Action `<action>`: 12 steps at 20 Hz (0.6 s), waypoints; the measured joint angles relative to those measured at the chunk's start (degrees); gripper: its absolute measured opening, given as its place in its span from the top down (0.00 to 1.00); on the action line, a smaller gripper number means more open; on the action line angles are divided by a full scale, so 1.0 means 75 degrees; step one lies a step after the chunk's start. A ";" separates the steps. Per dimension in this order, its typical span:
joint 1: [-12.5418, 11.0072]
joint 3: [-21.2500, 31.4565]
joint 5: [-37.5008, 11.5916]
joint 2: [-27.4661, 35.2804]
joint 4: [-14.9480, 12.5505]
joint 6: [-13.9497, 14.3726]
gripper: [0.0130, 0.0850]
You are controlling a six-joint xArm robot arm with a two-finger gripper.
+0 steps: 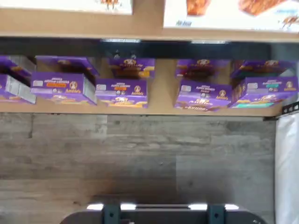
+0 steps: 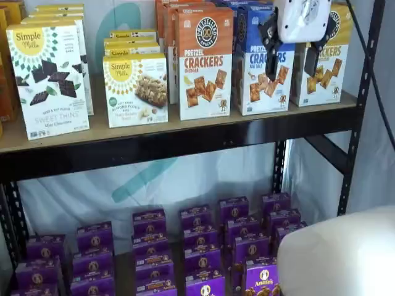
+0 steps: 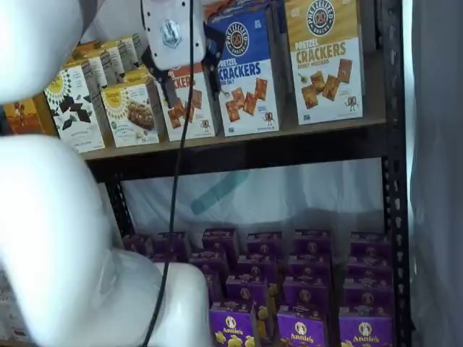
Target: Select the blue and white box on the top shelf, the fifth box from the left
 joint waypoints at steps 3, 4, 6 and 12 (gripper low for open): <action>-0.0033 -0.0247 -0.0269 0.0262 -0.0108 -0.0052 0.00; -0.0013 -0.0328 -0.0345 0.0339 -0.0163 -0.0045 0.00; 0.0022 -0.0526 -0.0477 0.0517 -0.0248 -0.0025 0.00; -0.0038 -0.1398 -0.0566 0.1300 -0.0175 -0.0065 0.00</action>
